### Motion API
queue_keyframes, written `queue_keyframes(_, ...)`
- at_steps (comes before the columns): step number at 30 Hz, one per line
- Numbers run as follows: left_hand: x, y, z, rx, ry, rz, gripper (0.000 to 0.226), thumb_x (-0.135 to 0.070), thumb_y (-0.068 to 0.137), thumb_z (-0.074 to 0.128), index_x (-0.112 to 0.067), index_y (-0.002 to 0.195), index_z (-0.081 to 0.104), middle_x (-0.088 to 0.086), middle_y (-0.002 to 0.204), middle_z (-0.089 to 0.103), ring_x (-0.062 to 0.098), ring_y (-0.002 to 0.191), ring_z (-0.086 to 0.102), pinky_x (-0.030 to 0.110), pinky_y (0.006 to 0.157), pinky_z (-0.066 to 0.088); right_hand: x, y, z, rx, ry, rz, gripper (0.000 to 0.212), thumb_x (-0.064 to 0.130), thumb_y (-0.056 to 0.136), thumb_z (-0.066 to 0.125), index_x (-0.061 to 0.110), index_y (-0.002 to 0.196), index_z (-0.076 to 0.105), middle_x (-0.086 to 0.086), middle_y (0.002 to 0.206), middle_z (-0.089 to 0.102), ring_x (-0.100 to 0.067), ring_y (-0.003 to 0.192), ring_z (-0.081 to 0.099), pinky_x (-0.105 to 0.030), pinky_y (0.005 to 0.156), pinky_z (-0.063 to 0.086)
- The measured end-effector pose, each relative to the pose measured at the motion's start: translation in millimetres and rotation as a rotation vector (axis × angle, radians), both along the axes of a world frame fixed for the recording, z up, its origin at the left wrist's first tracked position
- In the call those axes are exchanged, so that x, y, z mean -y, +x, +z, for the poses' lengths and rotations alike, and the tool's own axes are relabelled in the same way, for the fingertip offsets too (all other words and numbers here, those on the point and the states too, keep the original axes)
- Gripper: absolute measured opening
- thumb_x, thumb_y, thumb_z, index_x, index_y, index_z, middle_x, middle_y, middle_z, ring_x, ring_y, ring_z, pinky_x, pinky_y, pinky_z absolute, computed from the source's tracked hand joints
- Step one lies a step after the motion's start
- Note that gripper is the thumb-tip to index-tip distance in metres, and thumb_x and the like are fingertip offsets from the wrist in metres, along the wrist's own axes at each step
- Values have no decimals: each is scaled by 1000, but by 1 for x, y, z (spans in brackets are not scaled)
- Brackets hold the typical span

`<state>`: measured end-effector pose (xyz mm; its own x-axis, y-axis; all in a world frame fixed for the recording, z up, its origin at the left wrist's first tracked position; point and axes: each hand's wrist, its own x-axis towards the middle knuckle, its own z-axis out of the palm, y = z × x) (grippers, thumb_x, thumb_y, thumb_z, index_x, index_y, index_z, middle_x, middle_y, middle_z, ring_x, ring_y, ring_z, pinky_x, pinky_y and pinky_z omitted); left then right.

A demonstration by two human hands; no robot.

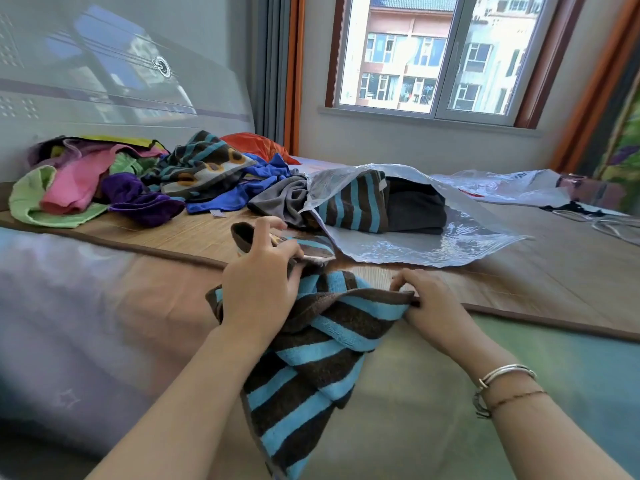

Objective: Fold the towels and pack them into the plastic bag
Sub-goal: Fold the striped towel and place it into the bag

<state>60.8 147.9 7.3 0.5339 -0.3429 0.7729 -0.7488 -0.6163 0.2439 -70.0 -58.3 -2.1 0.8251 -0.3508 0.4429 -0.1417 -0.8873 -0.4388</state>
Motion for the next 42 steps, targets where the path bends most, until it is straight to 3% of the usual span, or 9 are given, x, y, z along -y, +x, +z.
queue_keyframes(7, 19, -30, 17, -438, -394, -276, 15, -40, 86, 67, -26, 81, 68, -13, 75, 67, 5, 74, 62, 29, 64, 49, -36, -6, 41, 476, 536, 206, 26, -2, 88, 57, 10, 71, 40, -5, 94, 72, -19, 87, 65, -34, 74, 50)
queue_keyframes(11, 22, -40, 17, -739, -610, -406, 12, -35, 81, 75, -23, 77, 72, -9, 74, 71, 9, 75, 67, 33, 70, 56, -54, -7, 51, 529, 561, 240, 23, 1, 85, 57, 6, 74, 38, -12, 61, 40, -18, 61, 37, -28, 55, 31)
queue_keyframes(15, 24, -49, 14, -874, -700, -483, 13, -34, 79, 78, -22, 77, 75, -3, 74, 74, 18, 77, 71, 44, 77, 59, -67, -4, 50, 373, 562, 329, 17, 2, 89, 58, 11, 97, 46, -8, 81, 66, -12, 67, 61, -22, 61, 49)
queue_keyframes(19, 24, -57, 16, -949, -754, -570, 12, -32, 81, 76, -20, 80, 75, 2, 76, 75, 20, 78, 72, 37, 72, 59, -66, 2, 46, 346, 362, 271, 13, 23, 90, 65, 12, 85, 59, -3, 80, 64, -14, 79, 63, -28, 71, 49)
queue_keyframes(24, 22, -59, 16, -995, -749, -664, 9, -27, 85, 72, -19, 85, 76, 2, 80, 75, 15, 79, 73, 25, 67, 56, -61, 6, 42, 332, 340, 195, 21, 27, 90, 65, 14, 78, 54, 4, 76, 54, -8, 70, 51, -19, 65, 39)
queue_keyframes(30, 20, -56, 17, -933, -664, -730, 15, -23, 92, 63, -17, 96, 76, -7, 79, 74, 4, 78, 69, 13, 64, 50, -58, 11, 38, 403, 378, 150, 19, 29, 91, 64, 20, 78, 53, 2, 103, 62, -15, 102, 56, -27, 89, 44)
queue_keyframes(33, 19, -54, 16, -895, -644, -719, 15, -24, 92, 63, -18, 97, 76, -4, 90, 75, 8, 91, 69, 19, 76, 54, -62, 9, 41, 431, 400, 199, 24, 25, 91, 65, 9, 76, 52, 3, 71, 56, -7, 65, 51, -15, 63, 41)
queue_keyframes(37, 21, -46, 11, -839, -595, -663, 18, -36, 91, 63, -26, 100, 75, -4, 105, 71, 13, 104, 65, 38, 94, 52, -61, 12, 39, 438, 396, 179, 24, 25, 91, 65, 7, 83, 51, -1, 68, 47, -8, 61, 44, -16, 58, 38)
queue_keyframes(42, 15, -43, 14, -680, -644, -563, 22, -40, 96, 53, -29, 92, 71, -4, 81, 68, 4, 75, 63, 26, 70, 54, -52, 6, 47, 331, 591, 124, 16, 26, 97, 55, 17, 110, 52, -3, 97, 62, -10, 85, 62, -21, 73, 50)
